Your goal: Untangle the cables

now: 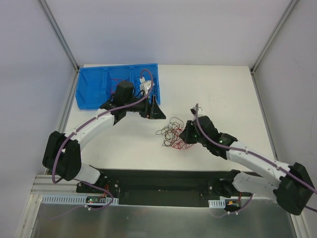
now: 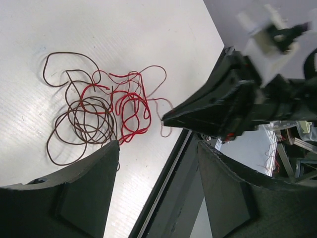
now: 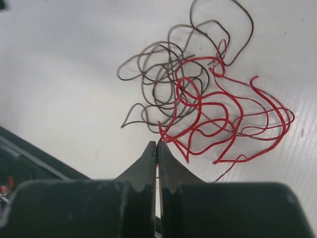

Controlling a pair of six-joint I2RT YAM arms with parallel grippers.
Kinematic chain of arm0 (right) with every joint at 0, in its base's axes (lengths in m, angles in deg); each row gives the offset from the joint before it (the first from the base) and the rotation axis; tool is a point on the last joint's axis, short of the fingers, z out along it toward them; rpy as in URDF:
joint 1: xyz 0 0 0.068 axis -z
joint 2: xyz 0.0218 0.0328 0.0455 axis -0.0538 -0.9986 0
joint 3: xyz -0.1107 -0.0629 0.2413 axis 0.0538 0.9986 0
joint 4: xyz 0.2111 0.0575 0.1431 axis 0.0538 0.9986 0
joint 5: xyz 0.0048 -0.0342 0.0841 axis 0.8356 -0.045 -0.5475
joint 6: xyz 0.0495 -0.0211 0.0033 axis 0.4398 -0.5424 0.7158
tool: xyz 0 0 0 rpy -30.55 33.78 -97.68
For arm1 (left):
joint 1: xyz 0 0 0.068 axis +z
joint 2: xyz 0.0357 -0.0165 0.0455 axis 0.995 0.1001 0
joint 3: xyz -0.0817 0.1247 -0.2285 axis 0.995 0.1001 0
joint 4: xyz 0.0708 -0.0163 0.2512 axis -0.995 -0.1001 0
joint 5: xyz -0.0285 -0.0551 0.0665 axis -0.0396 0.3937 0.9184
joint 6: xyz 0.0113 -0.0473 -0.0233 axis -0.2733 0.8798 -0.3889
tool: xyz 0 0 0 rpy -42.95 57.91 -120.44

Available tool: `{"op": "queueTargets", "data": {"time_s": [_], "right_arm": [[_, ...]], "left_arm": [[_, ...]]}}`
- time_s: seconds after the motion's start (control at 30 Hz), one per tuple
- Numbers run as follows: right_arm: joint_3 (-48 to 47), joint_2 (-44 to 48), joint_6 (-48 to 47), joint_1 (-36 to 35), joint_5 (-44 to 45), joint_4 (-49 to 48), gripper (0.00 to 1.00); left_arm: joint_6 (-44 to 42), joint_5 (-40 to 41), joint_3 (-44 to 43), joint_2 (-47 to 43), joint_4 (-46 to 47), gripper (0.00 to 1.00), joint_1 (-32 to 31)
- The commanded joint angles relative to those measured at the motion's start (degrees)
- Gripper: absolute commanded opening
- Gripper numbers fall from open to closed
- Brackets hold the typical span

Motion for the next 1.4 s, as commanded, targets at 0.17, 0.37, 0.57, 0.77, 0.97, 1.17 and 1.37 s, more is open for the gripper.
{"op": "queueTargets", "data": {"time_s": [0.17,0.37,0.57,0.77,0.97,1.17,1.37], "right_arm": [[-12.22,15.05,-4.49,1.17,-3.27,7.86,0.0],[-20.84,14.88,-5.19,1.17,-8.2,9.09,0.0],[-26.12,11.9,-2.57,1.26,-14.0,6.73,0.01],[-29.63,11.1,0.42,1.26,-17.6,2.68,0.0],[-35.43,8.47,4.64,1.0,-23.66,-1.53,0.0],[-42.55,4.34,7.99,0.47,-27.09,-4.79,0.0],[-59.4,0.39,2.81,0.65,-27.37,4.5,0.0]], "left_arm": [[0.73,-5.57,-0.74,0.4,7.14,0.63,-1.93],[0.11,-8.03,-1.35,2.77,7.23,0.71,-6.06],[-0.77,-7.16,-1.18,3.83,7.15,0.73,-9.05],[2.39,-6.98,-1.26,7.16,7.14,0.73,-9.06],[3.89,-4.7,-1.18,11.03,7.14,0.73,-9.14],[3.63,-1.62,-1.61,14.9,6.1,0.71,-9.14],[2.92,0.22,-2.67,18.77,3.81,0.62,-9.14]]}}
